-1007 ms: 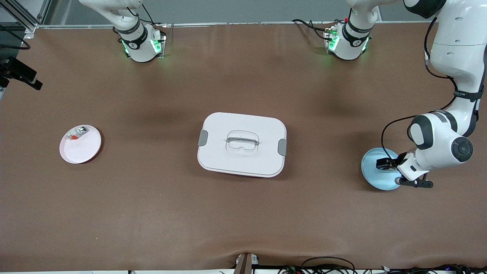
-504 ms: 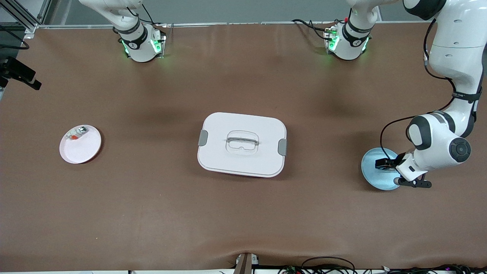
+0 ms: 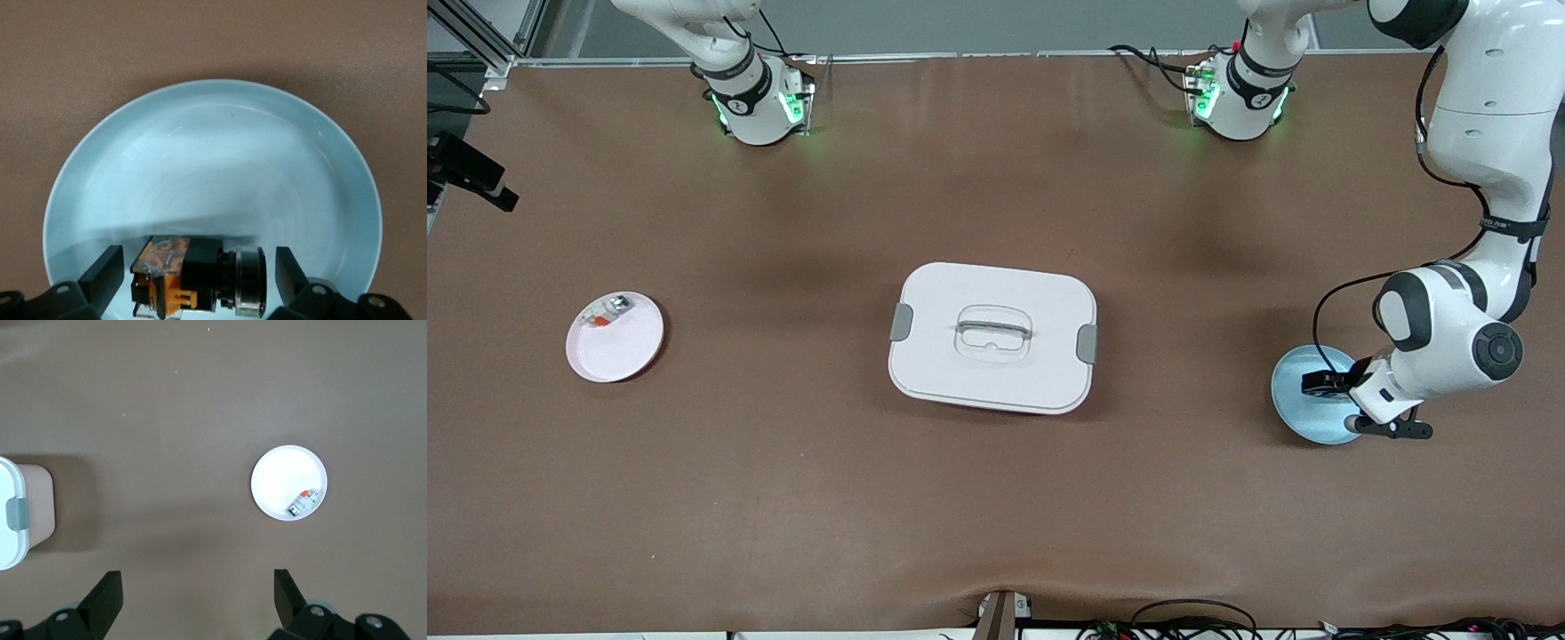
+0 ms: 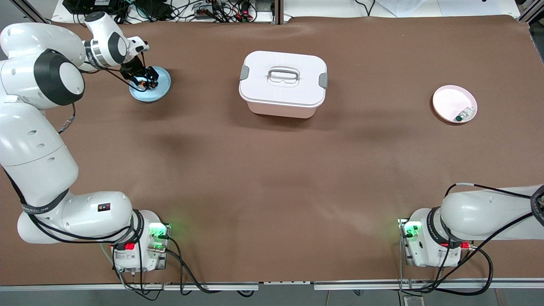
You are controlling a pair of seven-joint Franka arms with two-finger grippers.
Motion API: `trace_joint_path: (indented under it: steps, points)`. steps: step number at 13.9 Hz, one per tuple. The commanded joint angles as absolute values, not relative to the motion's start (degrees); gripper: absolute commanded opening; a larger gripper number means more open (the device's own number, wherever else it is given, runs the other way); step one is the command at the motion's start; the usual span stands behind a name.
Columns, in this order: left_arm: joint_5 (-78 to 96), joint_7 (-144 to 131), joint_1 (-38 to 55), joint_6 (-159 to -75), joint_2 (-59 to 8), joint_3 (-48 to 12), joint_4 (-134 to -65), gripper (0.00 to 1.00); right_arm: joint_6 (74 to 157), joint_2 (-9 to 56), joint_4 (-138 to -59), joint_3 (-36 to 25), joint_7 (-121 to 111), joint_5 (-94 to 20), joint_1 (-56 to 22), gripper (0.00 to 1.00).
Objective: Transfer orange switch to right arm and place
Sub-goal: 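Close the left gripper on the orange switch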
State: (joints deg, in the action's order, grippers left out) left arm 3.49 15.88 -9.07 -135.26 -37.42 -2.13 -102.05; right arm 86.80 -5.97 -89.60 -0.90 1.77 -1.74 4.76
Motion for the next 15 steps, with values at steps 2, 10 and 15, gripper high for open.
trace_joint_path:
  steps: [2,10,15]
  points:
    - [4.4,15.1,-9.1,-136.2,-37.5,-2.4,-102.1,1.00,86.4,-6.0,-87.4,-0.3,2.4,-1.6,6.8,1.00]
    - [4.5,12.9,-8.7,-136.3,-37.5,-2.4,-102.1,0.37,87.3,-5.5,-87.2,-0.2,2.7,-2.5,7.4,1.00]
    - [4.9,10.6,-8.4,-135.6,-37.0,-2.5,-102.0,0.28,86.8,-5.5,-87.1,-0.4,2.4,-2.4,7.5,1.00]
